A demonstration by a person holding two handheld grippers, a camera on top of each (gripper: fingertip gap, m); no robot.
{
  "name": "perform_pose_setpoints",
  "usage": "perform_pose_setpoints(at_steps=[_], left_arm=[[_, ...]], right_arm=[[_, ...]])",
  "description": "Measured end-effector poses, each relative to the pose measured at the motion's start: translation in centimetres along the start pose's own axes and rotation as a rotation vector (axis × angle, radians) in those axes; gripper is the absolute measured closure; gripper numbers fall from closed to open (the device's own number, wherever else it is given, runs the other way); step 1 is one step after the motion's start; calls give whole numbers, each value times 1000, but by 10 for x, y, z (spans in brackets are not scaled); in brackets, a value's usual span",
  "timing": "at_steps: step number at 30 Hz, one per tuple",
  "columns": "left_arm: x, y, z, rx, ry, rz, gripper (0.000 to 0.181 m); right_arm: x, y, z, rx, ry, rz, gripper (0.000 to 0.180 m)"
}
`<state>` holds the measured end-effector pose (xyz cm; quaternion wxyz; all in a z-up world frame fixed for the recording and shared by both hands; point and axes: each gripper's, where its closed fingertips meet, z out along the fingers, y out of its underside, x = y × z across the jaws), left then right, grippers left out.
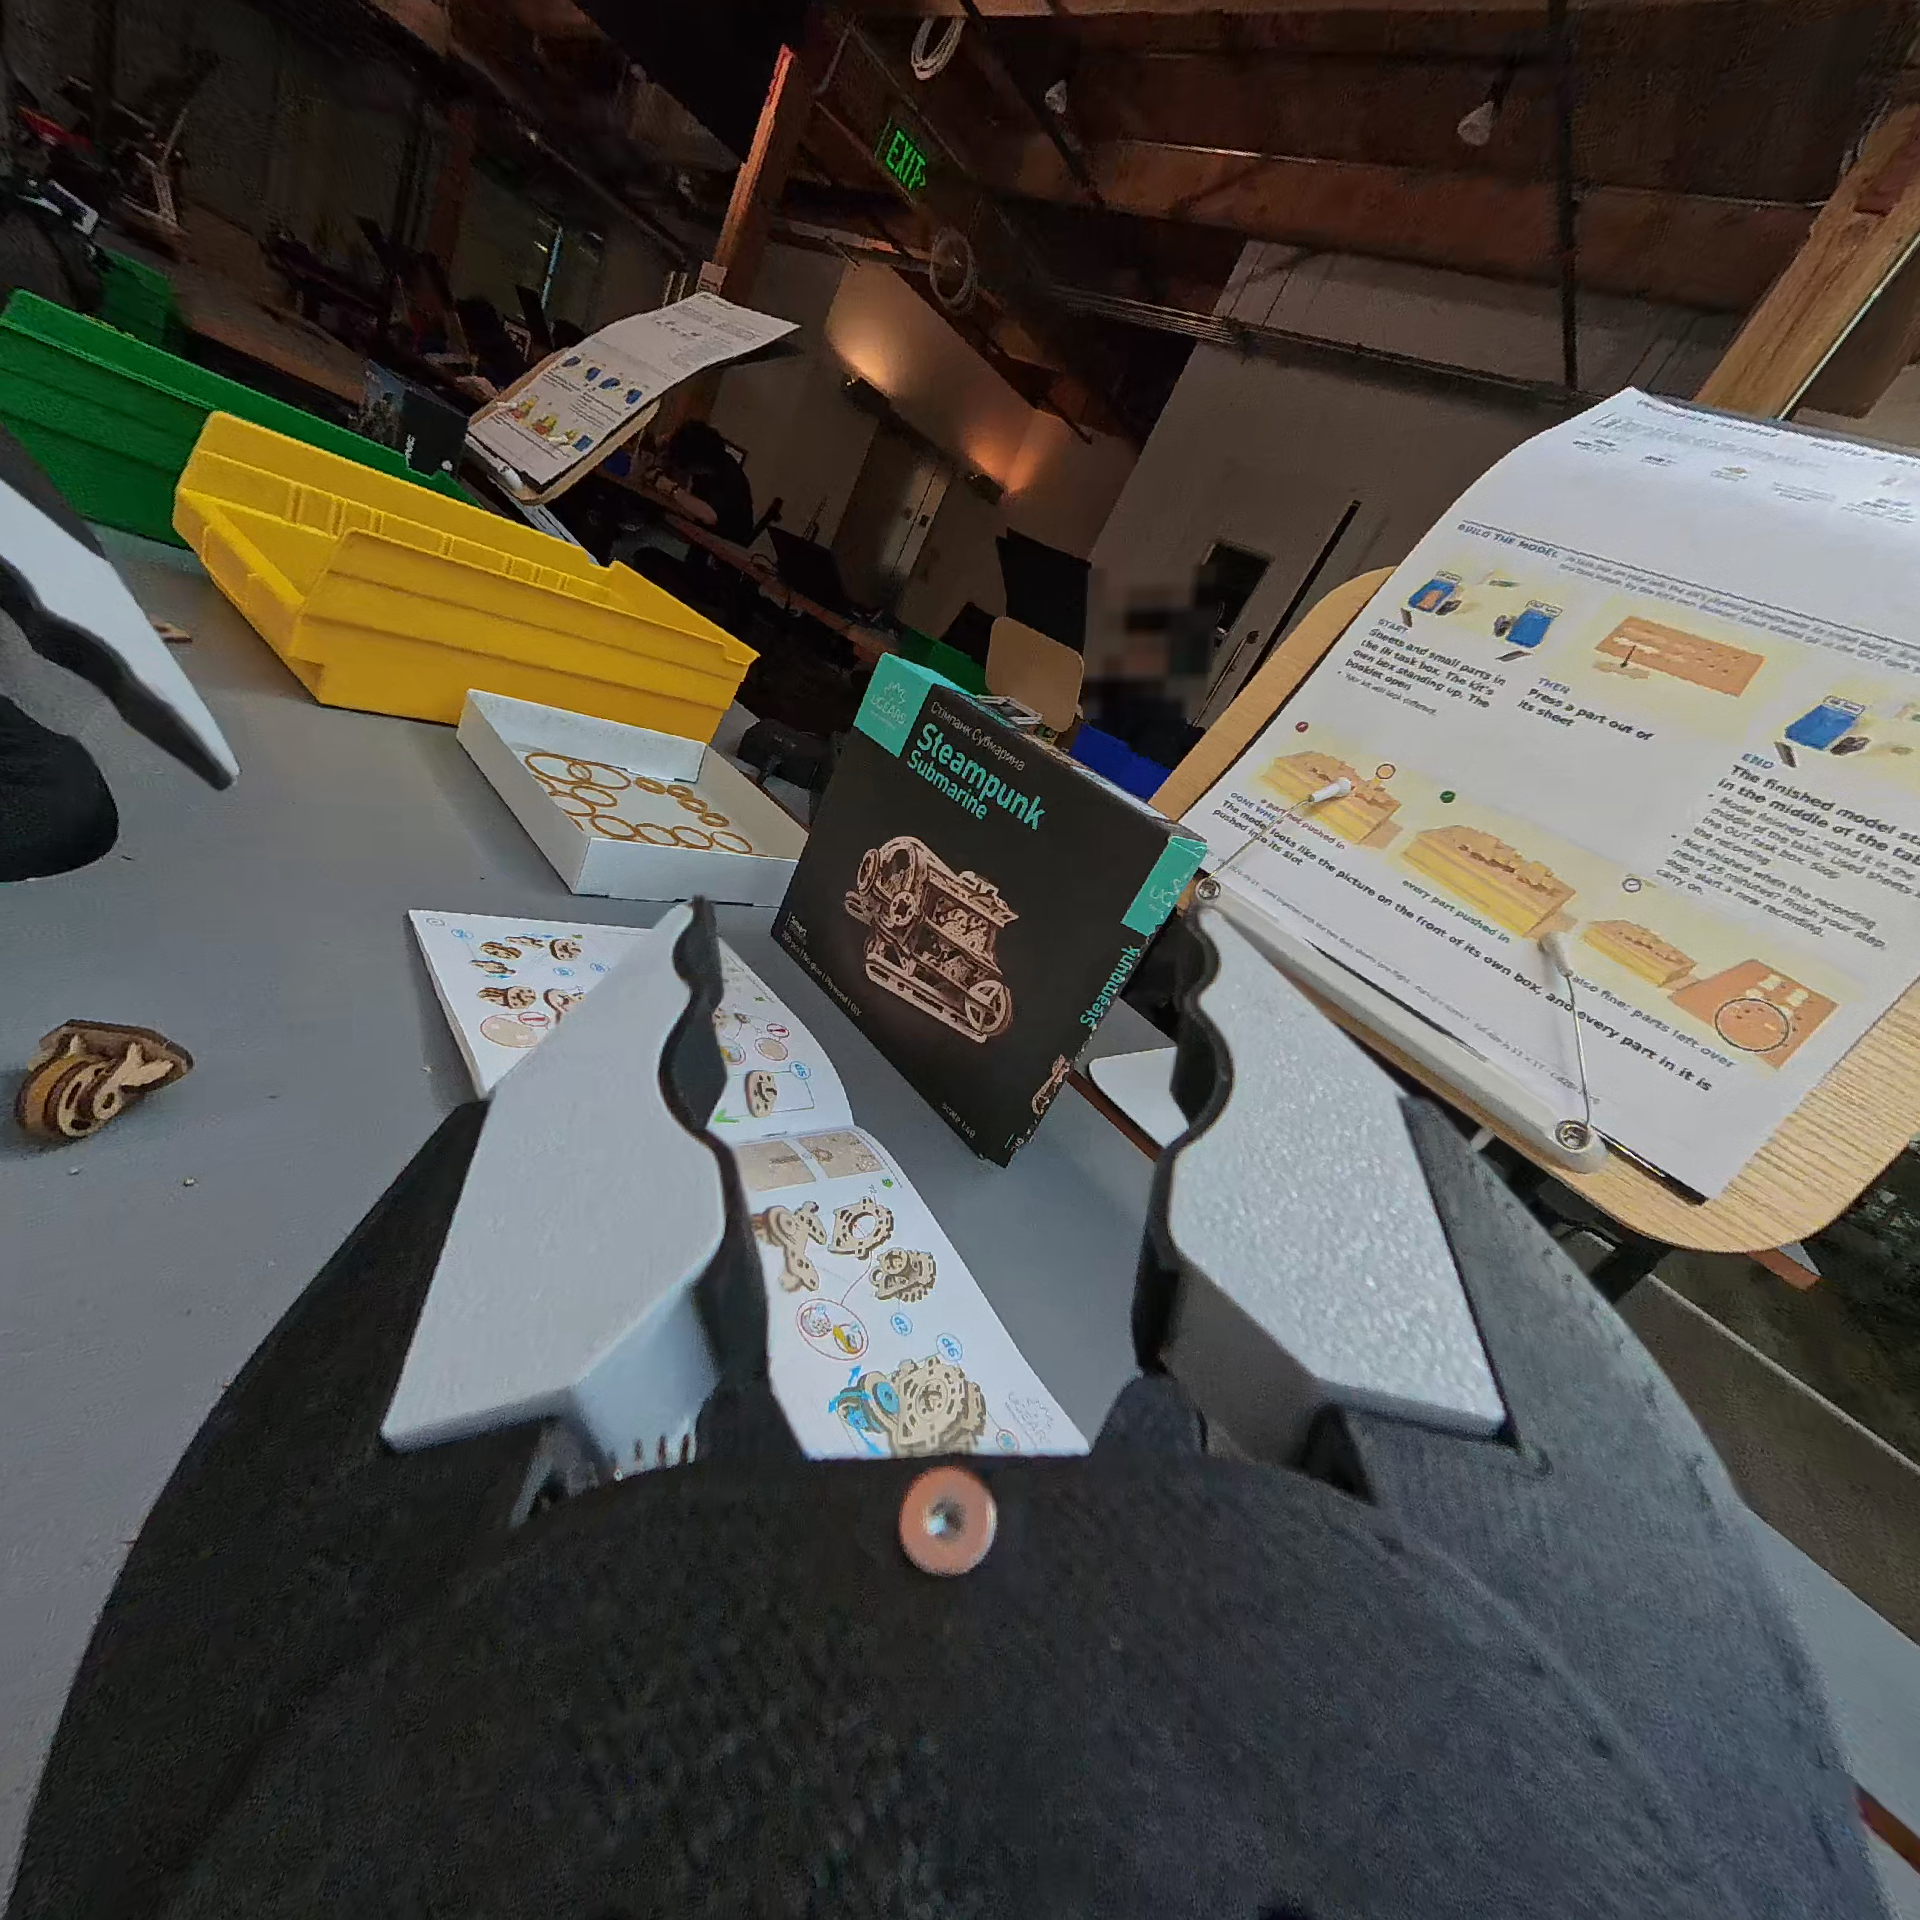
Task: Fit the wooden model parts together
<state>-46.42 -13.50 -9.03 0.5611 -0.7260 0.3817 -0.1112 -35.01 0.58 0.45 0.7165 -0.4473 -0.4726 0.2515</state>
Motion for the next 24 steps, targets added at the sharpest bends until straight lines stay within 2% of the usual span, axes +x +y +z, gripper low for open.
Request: perform_pose_setpoints(at_steps=[2,7,10,14,15,17,19,24], left_arm=[[-3,-27,-3,31,-3,-10,115],[-61,-90,-5,38,-199,189,117],[-102,-109,5,157,-235,90,118],[-153,-87,9,310,-364,-93,130],[-155,-76,7,350,-389,-128,131],[-147,-62,3,413,-390,-154,146],[-139,-64,2,448,-369,-150,154],[-130,-68,9,442,-321,-153,161]], right_arm=[[-5,4,2,-8,-19,20,94],[-16,3,4,-4,-55,100,94],[-20,-5,2,15,-67,108,106],[-26,-4,4,10,-68,63,111],[-29,-2,6,-2,-78,59,111],[-33,2,8,-21,-86,53,112],[-34,4,10,-33,-95,52,117],[-31,9,7,-62,-84,7,128]])
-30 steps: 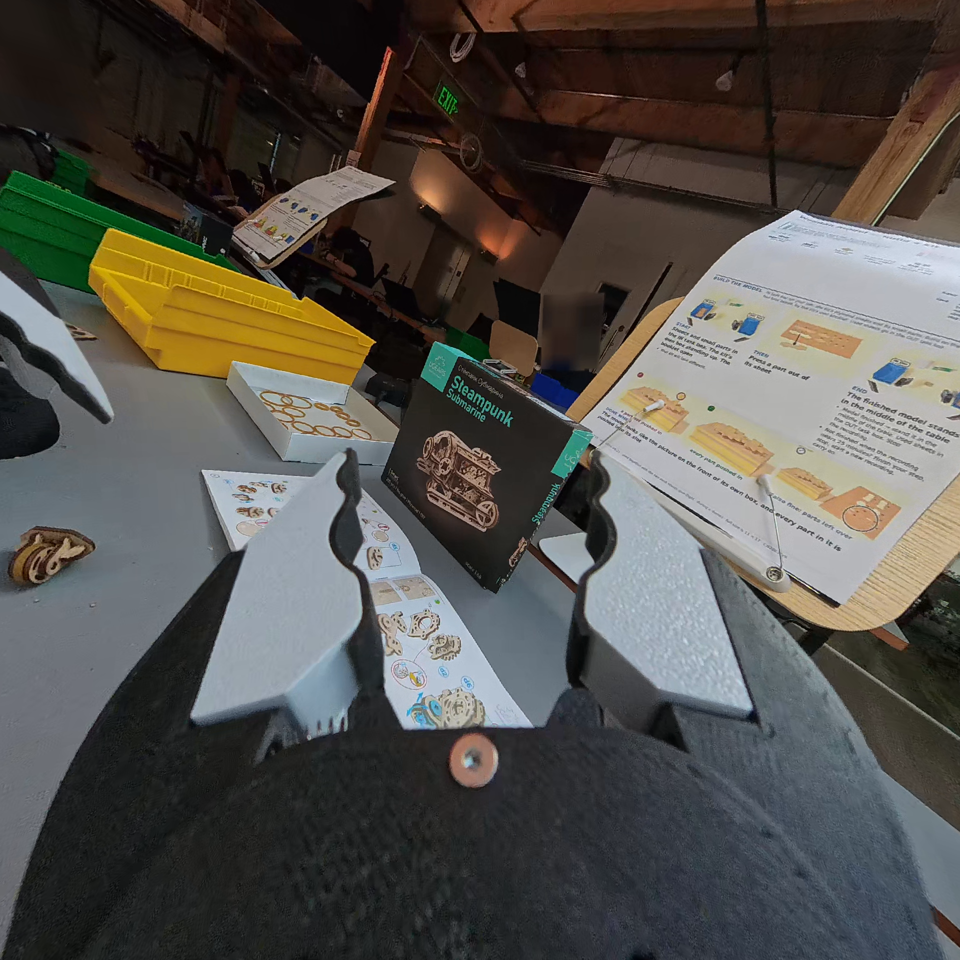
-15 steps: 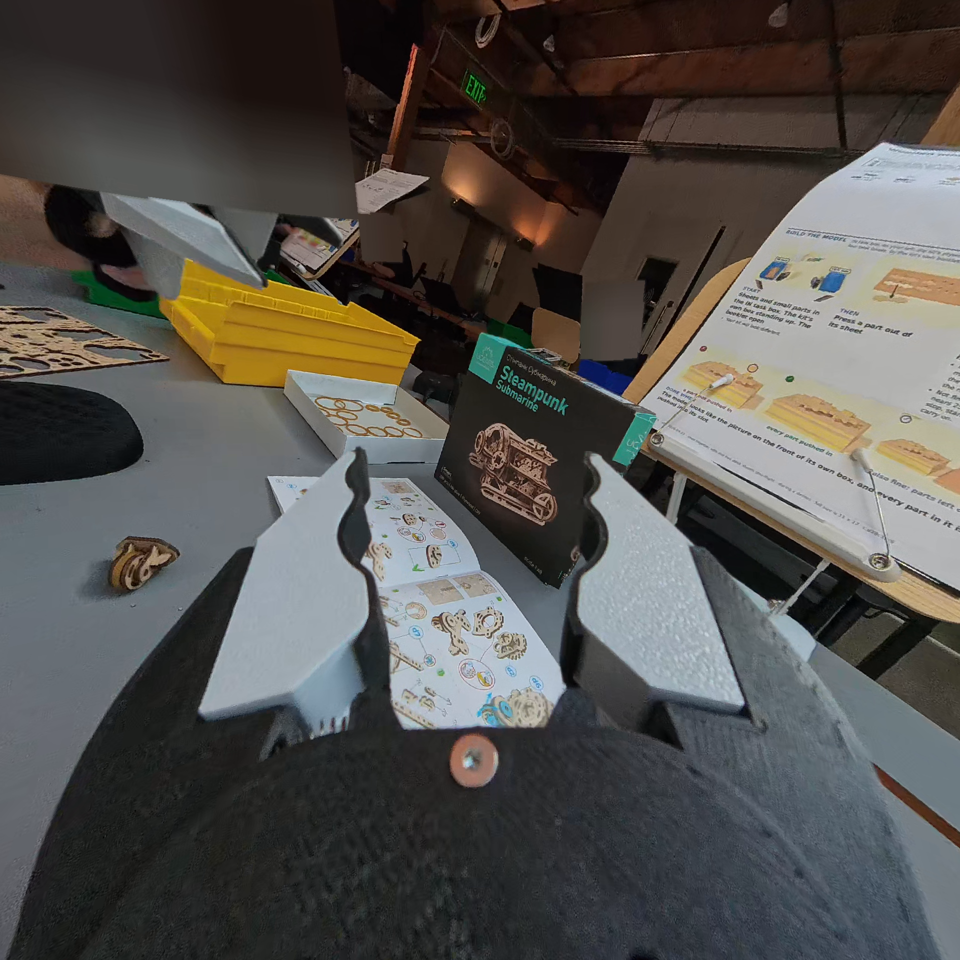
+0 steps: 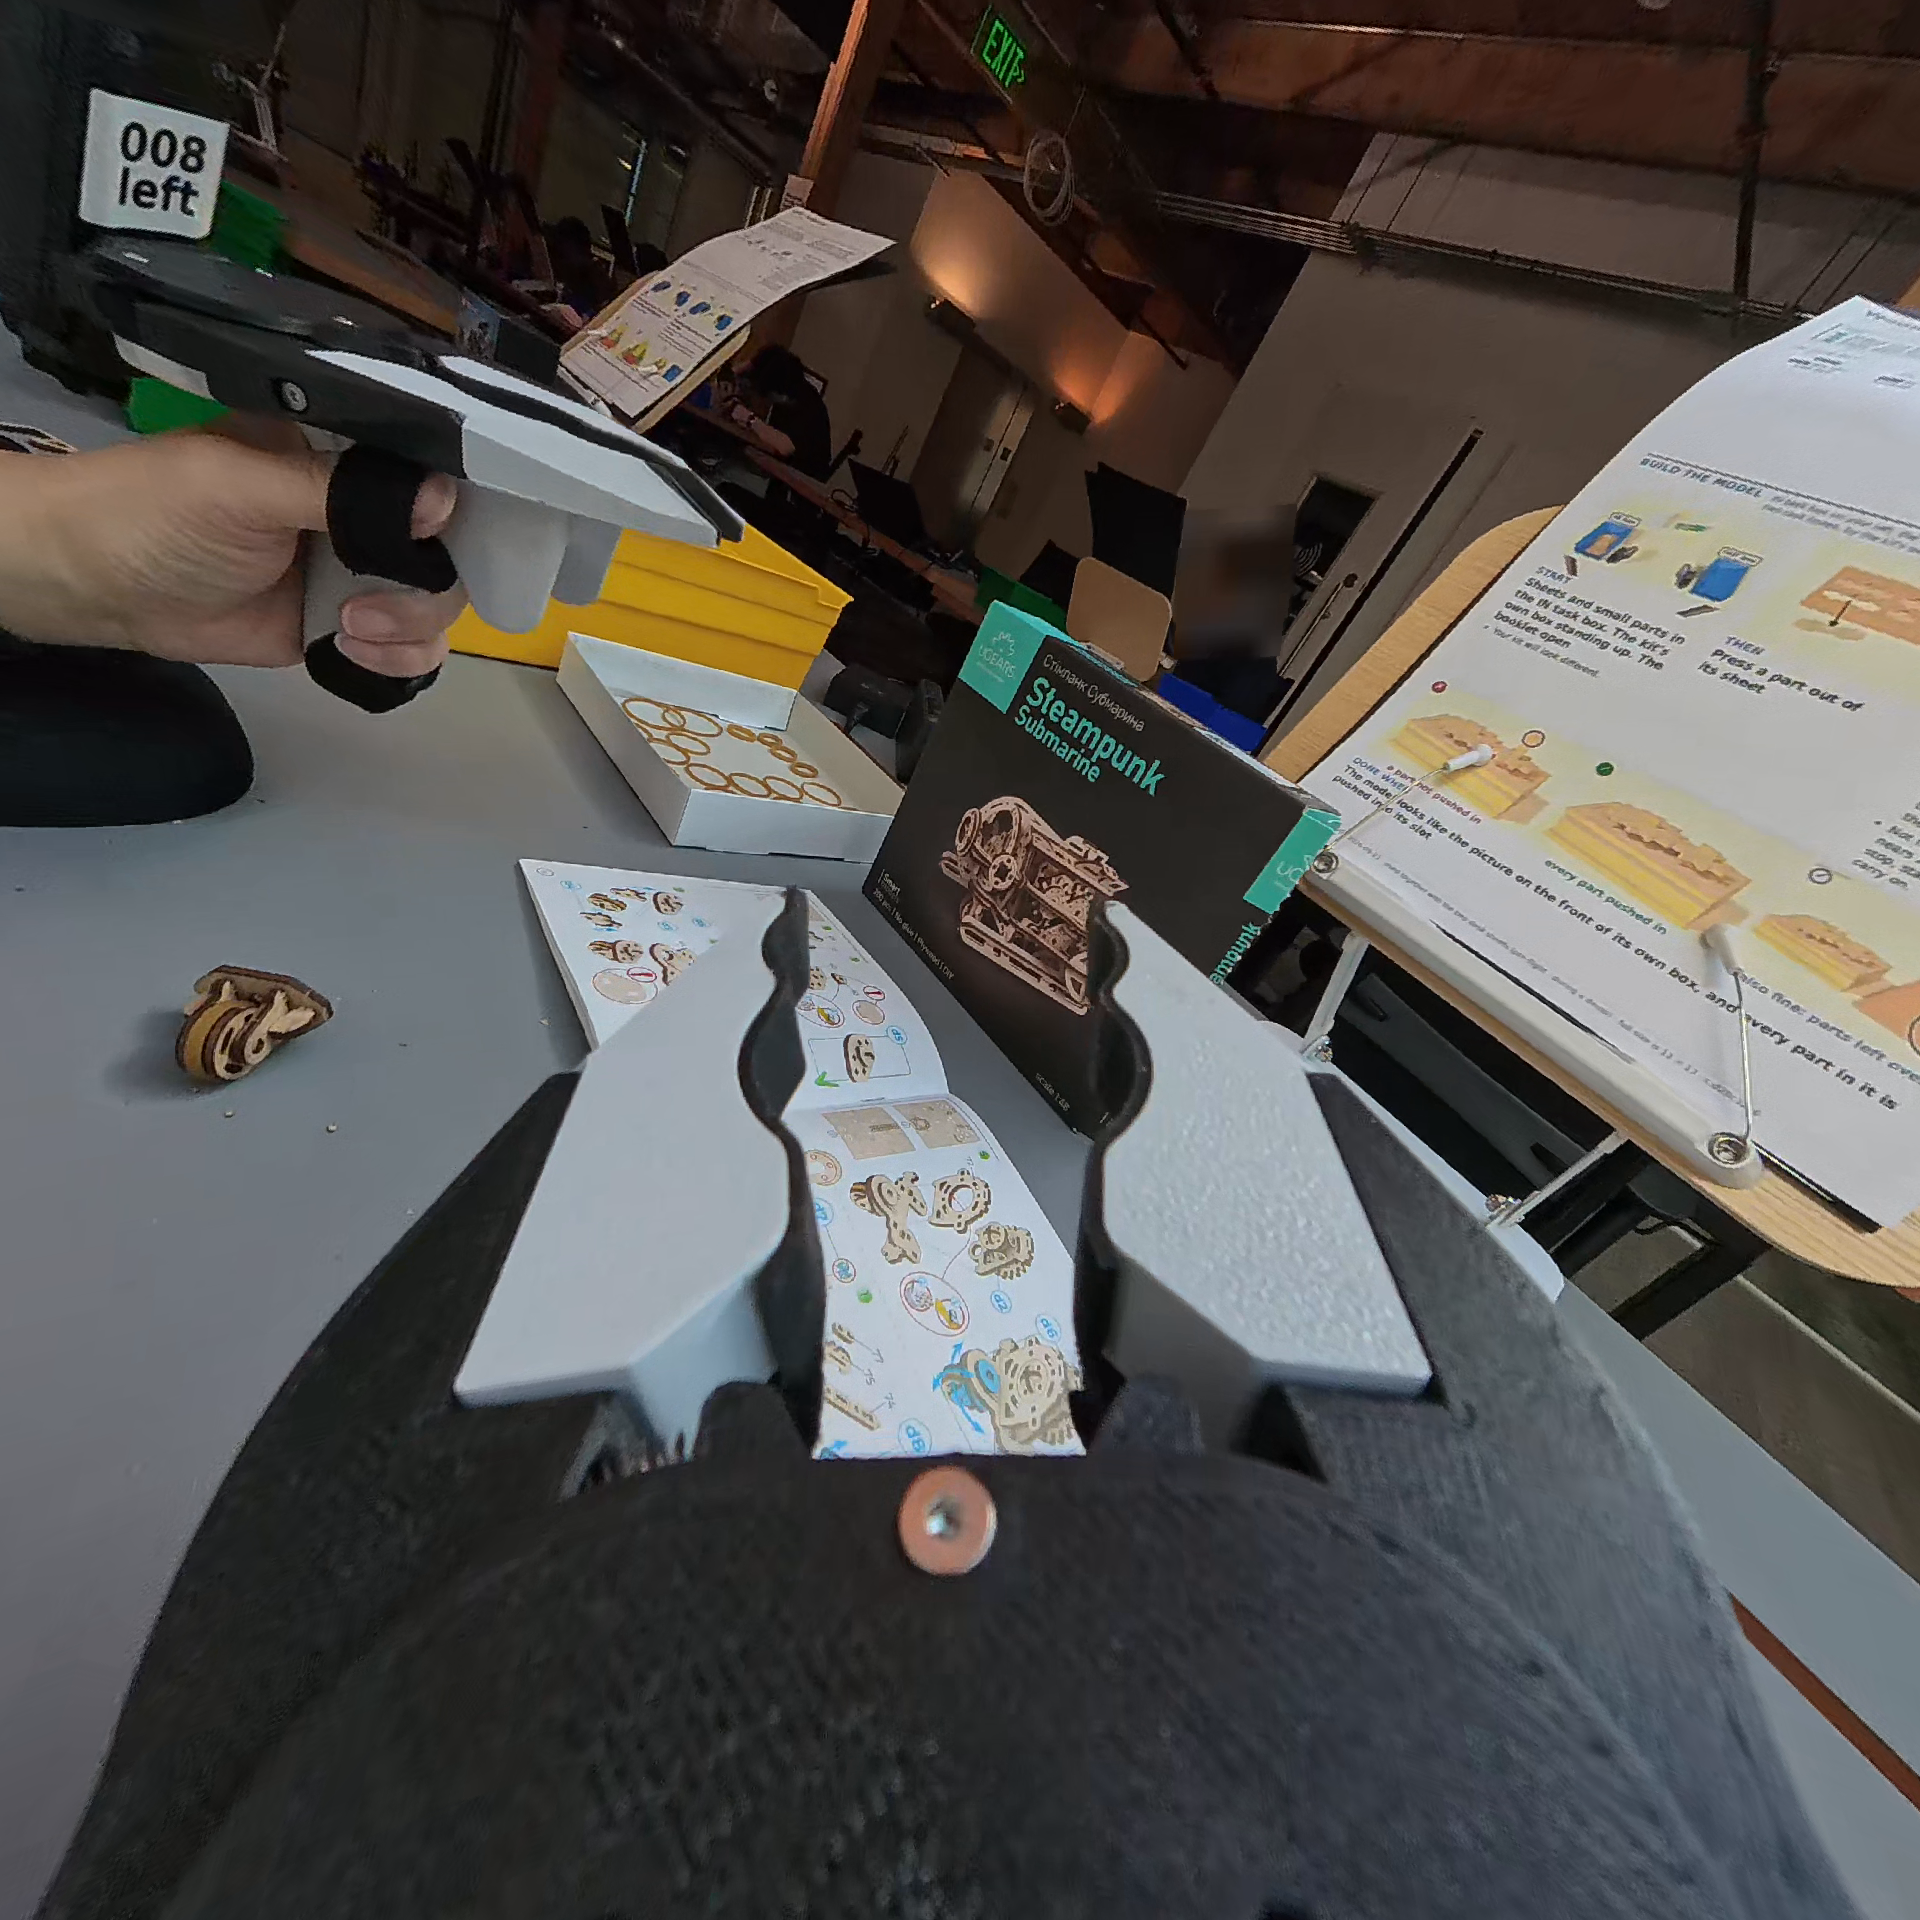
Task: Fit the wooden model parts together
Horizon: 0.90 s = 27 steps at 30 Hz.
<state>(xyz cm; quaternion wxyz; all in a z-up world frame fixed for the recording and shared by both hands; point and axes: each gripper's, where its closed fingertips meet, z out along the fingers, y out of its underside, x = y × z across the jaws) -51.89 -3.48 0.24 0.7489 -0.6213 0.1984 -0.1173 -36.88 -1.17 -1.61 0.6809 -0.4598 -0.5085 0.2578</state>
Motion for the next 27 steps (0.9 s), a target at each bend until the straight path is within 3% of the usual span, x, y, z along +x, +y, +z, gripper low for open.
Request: perform_pose_setpoints(at_steps=[2,7,13,16,18,20,22,27], left_arm=[[0,-9,-5,43,-22,24,172],[-3,-27,-16,99,-49,75,179],[-16,-23,-19,101,-83,63,181],[-18,-19,-18,80,-96,65,181],[-16,-16,-16,63,-91,78,181],[-6,-6,-11,-9,-29,101,181],[20,17,-6,-175,139,92,181],[53,44,-17,-356,285,131,181]], right_arm=[[1,-1,-1,1,-4,-5,131],[7,-3,-4,-23,15,-68,131],[9,-2,-6,-45,36,-123,138],[-2,-1,-8,-47,-35,-160,175],[-6,1,-9,-58,-51,-185,180],[-11,4,-8,-76,-79,-180,180],[-22,7,-5,-82,-134,-140,180],[-91,11,-1,-112,-462,40,180]])
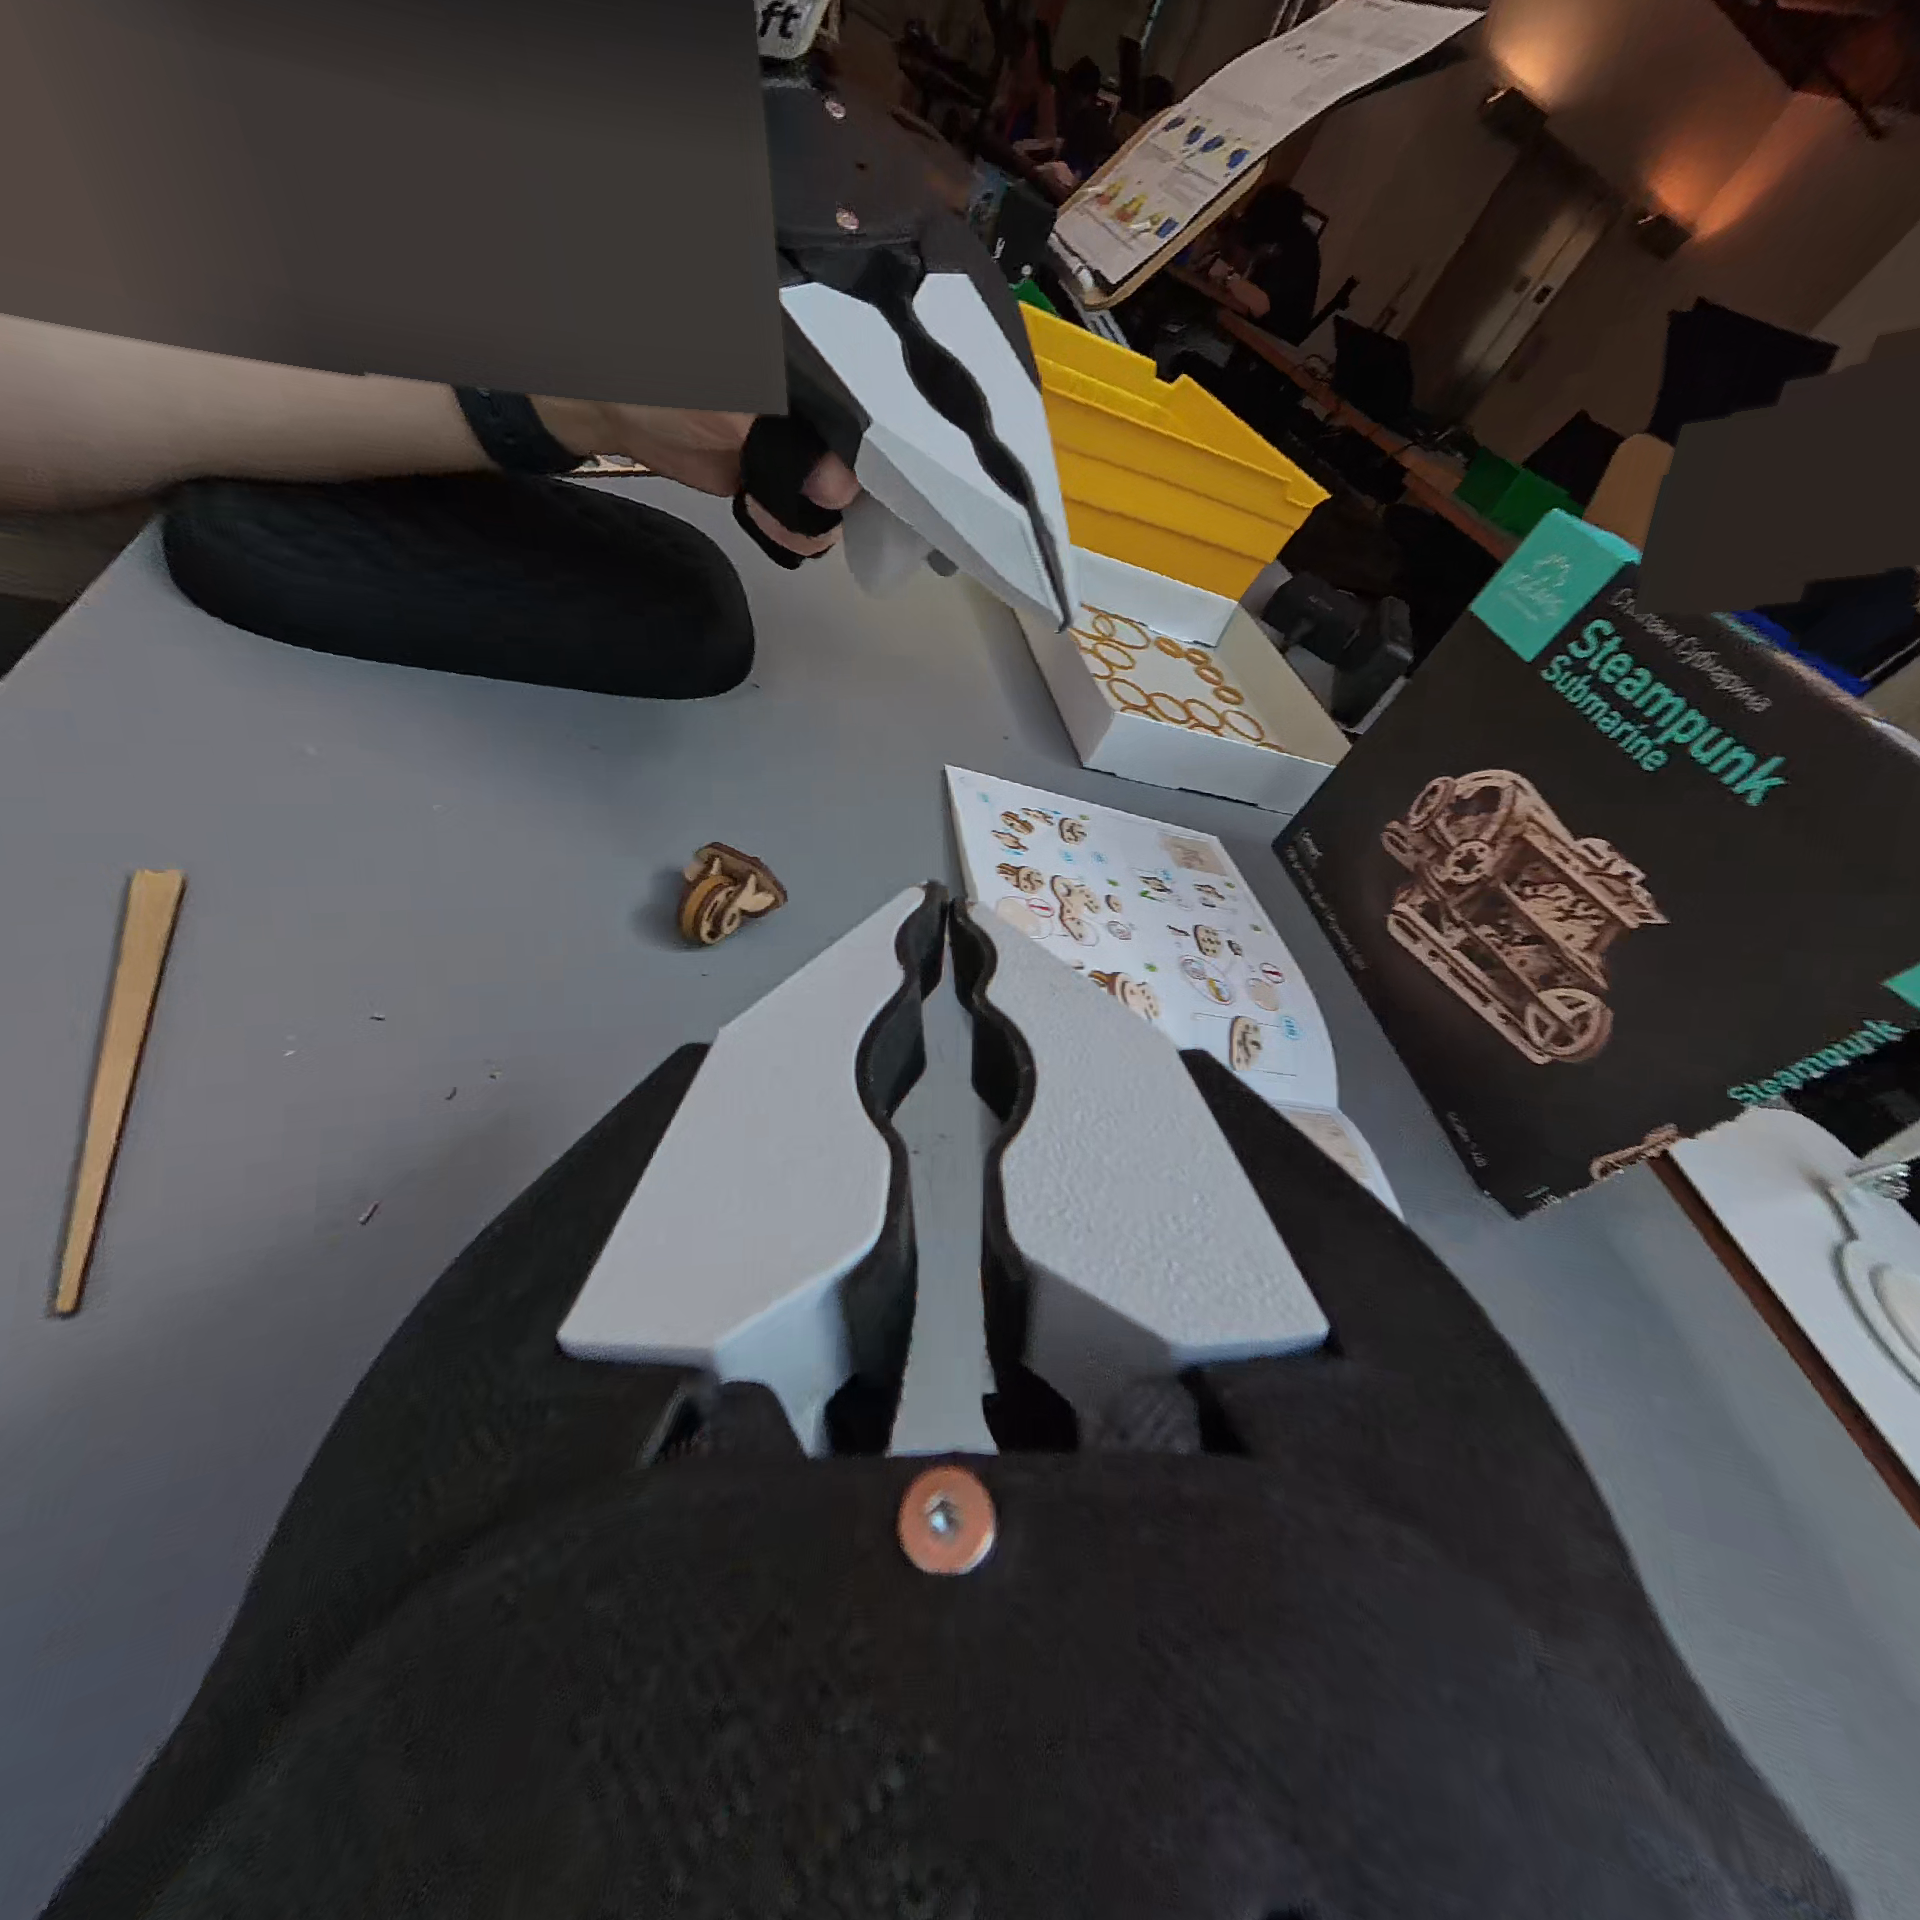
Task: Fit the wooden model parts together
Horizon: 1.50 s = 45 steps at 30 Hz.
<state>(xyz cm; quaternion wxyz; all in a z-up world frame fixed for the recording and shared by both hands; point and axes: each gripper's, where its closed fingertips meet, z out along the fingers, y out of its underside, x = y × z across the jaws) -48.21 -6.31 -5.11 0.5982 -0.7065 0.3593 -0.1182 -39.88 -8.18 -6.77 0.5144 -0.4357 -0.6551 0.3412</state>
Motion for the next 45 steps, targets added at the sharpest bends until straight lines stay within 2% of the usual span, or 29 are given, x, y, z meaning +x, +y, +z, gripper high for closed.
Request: perform_pose_setpoints(at_steps=[4,6,9,10,15,19,21,25,29,32,34,39,45], left_arm=[[-7,8,-2,-22,-35,-18,181],[-9,11,-3,-29,-26,-36,181],[3,27,1,-109,53,-27,181],[6,31,2,-132,65,-15,181],[14,37,6,-168,91,6,181],[12,34,5,-144,89,-17,181],[10,35,4,-146,87,-25,181],[9,33,3,-138,86,-31,181],[10,28,2,-112,99,-57,181],[9,27,1,-101,108,-94,180],[2,28,-2,-97,86,-104,178],[-24,24,-14,-58,-12,-157,178],[-48,23,-26,-1,-117,-198,178]], right_arm=[[-34,7,29,-88,-79,51,161],[-44,16,42,-146,-109,68,143],[-48,25,53,-198,-160,-10,121],[-52,27,55,-209,-209,-64,120],[-58,33,66,-258,-395,-228,120],[-62,41,74,-288,-503,-185,128],[-64,41,77,-273,-501,-162,129],[-72,49,75,-293,-518,-199,149],[-62,39,74,-223,-384,-279,149],[-41,22,68,-143,-171,-458,150],[-33,20,64,-145,-97,-536,150],[-11,33,71,-223,25,-501,149],[-15,38,80,-272,31,-377,149]])
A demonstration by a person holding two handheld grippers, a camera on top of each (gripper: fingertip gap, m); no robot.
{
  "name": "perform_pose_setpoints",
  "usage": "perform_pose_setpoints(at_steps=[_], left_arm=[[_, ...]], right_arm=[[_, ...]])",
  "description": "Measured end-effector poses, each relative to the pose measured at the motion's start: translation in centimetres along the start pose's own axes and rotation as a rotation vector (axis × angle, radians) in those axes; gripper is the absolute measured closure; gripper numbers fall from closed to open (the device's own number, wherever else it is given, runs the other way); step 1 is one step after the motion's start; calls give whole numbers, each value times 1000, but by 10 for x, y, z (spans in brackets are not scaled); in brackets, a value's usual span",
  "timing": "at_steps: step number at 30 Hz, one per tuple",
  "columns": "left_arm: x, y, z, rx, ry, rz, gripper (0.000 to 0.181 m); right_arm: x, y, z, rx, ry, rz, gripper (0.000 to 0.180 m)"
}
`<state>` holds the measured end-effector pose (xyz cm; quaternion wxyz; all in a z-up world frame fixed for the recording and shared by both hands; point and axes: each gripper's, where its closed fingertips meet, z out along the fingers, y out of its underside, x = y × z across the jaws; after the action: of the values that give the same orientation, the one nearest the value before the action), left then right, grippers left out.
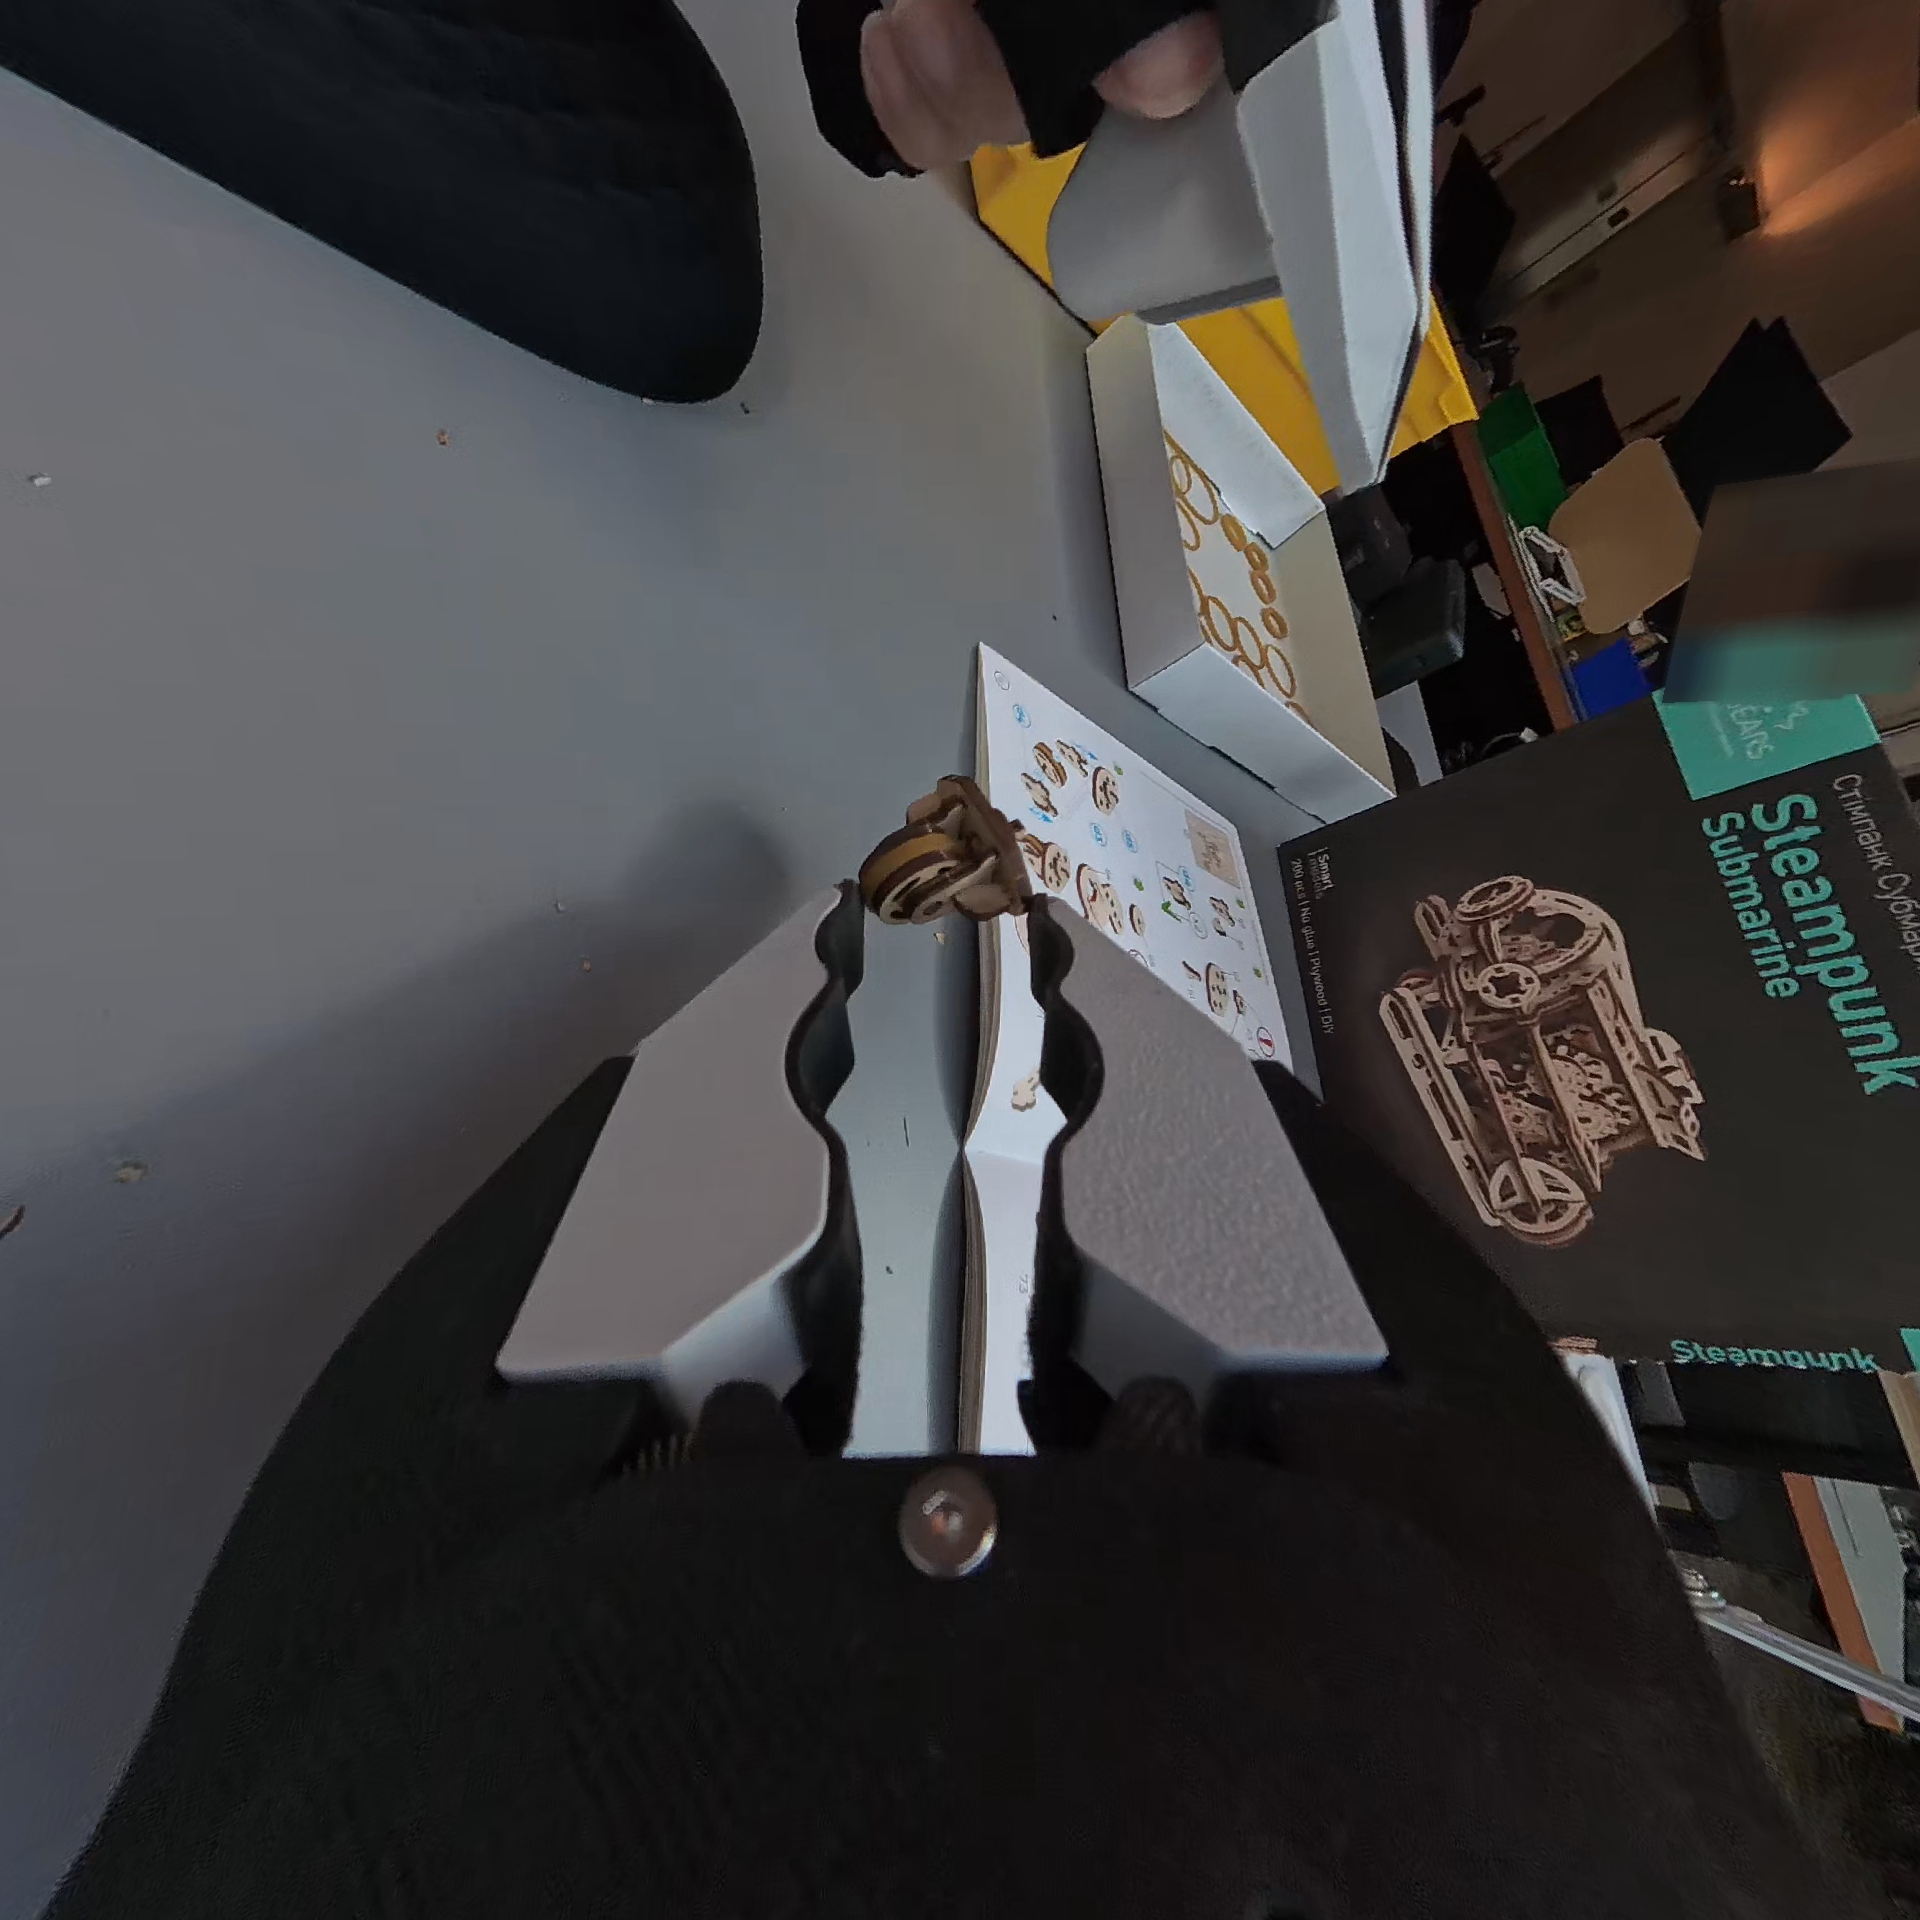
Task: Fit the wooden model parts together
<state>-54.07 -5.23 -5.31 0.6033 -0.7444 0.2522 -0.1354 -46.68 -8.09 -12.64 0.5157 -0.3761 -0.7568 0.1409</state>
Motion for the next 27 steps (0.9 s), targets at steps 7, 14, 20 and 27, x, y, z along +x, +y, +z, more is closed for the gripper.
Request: perform_pose_setpoints(at_steps=[7,14,20,27], left_arm=[[-8,3,1,-13,-53,15,179],[-12,2,0,-7,-77,-1,181],[-17,3,-1,-7,-96,-19,181],[-19,2,-2,6,-105,-33,181]], right_arm=[[6,3,2,-8,39,4,149],[10,-1,3,-1,39,131,149],[6,5,5,-4,8,156,149],[14,-4,-2,65,27,178,149]])
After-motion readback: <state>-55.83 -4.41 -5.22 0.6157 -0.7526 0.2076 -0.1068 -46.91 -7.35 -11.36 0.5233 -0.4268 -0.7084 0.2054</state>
